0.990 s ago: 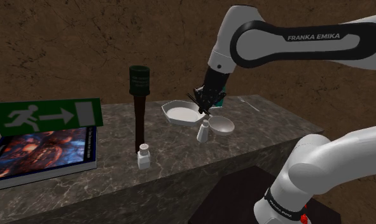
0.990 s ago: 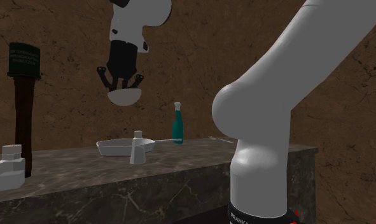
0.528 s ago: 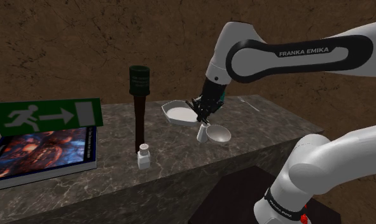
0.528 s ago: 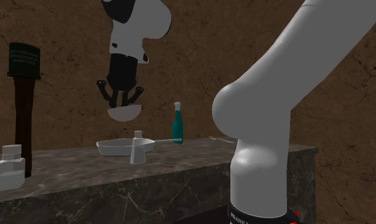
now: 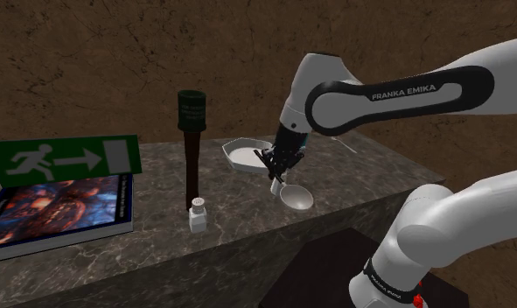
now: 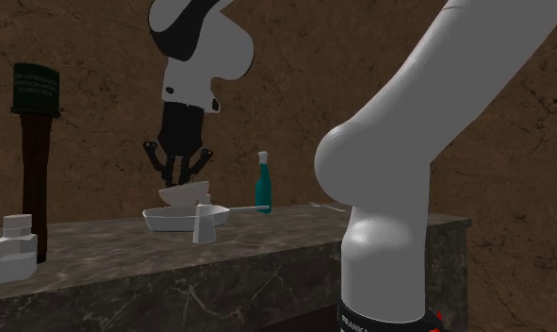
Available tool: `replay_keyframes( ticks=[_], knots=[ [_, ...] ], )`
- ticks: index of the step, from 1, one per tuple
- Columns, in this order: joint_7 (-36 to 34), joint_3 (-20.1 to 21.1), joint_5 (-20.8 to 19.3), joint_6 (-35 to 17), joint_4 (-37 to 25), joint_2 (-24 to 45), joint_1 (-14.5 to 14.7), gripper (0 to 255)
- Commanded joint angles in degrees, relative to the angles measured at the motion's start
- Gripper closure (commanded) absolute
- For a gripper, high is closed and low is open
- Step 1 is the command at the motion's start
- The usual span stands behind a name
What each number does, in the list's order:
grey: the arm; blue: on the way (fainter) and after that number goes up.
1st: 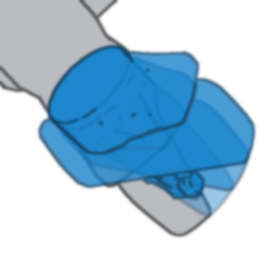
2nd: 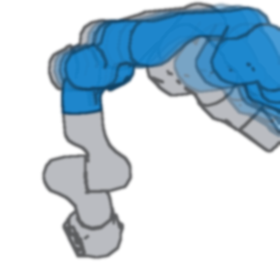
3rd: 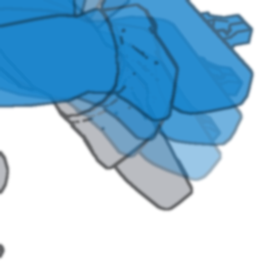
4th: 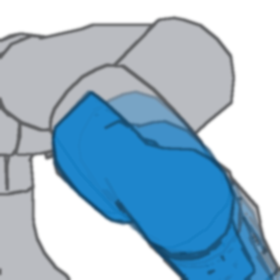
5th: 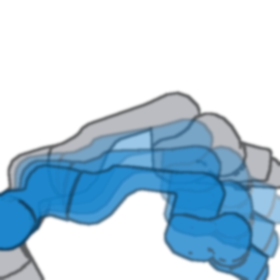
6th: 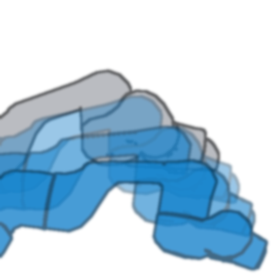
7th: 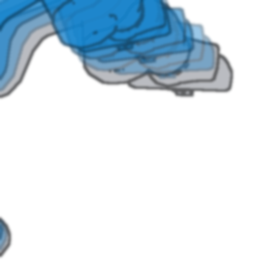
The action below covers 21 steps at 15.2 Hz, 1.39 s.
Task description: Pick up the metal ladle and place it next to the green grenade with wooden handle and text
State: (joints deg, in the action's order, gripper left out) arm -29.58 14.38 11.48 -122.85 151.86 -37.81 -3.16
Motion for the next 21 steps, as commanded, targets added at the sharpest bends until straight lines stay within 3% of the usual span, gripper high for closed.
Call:
replay_keyframes(
  ticks=[1, 21],
  knots=[
    [0.1, 0.2, 0.2, -1.7, 1.1, 0.6, 0.0, 255],
    [0.6, 2.6, 2.0, -19.8, 9.9, 9.9, 0.4, 255]
  ],
)
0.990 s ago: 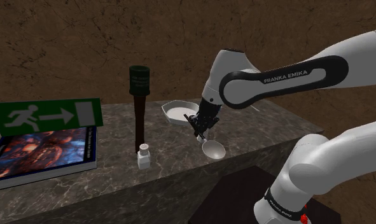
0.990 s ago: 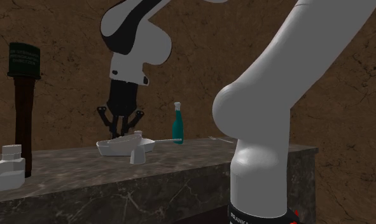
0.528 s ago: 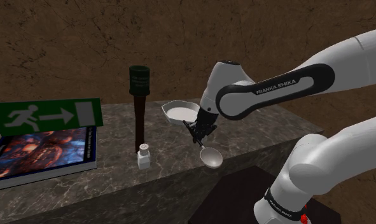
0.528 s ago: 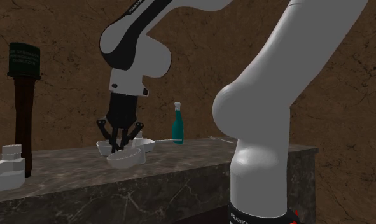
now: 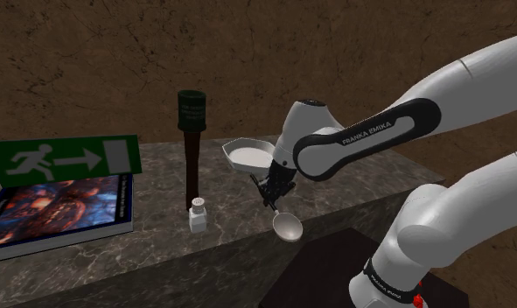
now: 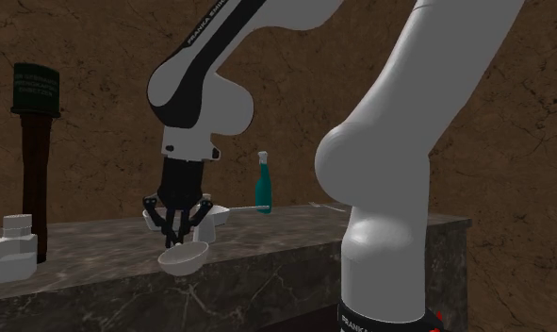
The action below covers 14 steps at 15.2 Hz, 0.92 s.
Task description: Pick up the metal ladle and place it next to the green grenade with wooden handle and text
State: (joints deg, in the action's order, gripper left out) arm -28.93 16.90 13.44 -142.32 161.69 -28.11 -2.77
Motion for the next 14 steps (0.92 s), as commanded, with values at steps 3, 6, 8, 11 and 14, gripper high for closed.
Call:
replay_keyframes(
  ticks=[3, 6, 8, 11, 14],
  knots=[
    [0.0, 0.1, 0.0, -0.4, 0.1, 0.2, 0.0, 255],
    [0.0, 0.1, 0.0, -0.4, 0.1, 0.2, 0.0, 255],
    [0.0, 0.1, 0.0, -0.4, 0.1, 0.2, 0.0, 0],
    [0.0, 0.1, 0.0, -0.4, 0.1, 0.2, 0.0, 0],
    [0.0, -0.7, -0.2, 5.1, -1.2, -3.9, 0.1, 0]
  ],
)
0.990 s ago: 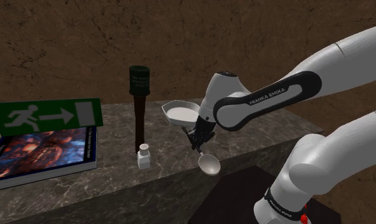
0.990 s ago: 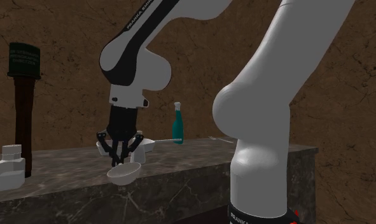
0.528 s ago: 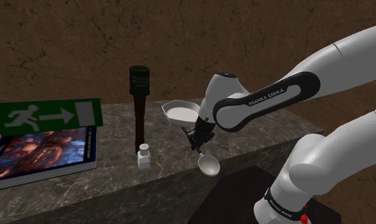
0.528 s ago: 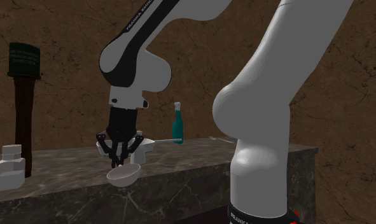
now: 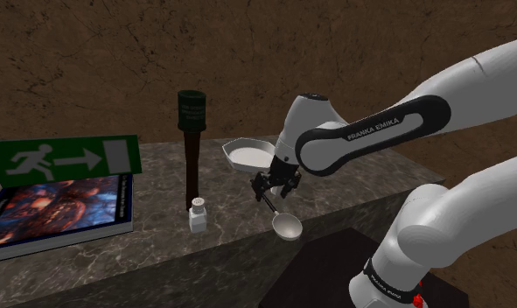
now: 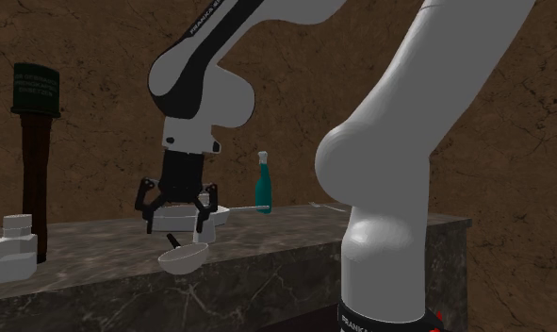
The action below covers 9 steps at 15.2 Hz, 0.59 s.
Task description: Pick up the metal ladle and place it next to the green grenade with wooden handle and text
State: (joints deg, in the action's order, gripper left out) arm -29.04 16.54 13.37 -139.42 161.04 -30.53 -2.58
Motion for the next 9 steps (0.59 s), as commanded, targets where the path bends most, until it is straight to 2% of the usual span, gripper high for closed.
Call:
replay_keyframes(
  ticks=[1, 2, 9],
  knots=[
    [0.1, -0.8, -0.4, 4.9, -1.4, -3.3, 0.0, 0],
    [0.1, -1.1, -0.5, 6.9, -2.1, -4.7, 0.0, 0],
    [0.1, -1.1, -0.6, 6.9, -2.1, -4.7, 0.0, 0]
  ],
)
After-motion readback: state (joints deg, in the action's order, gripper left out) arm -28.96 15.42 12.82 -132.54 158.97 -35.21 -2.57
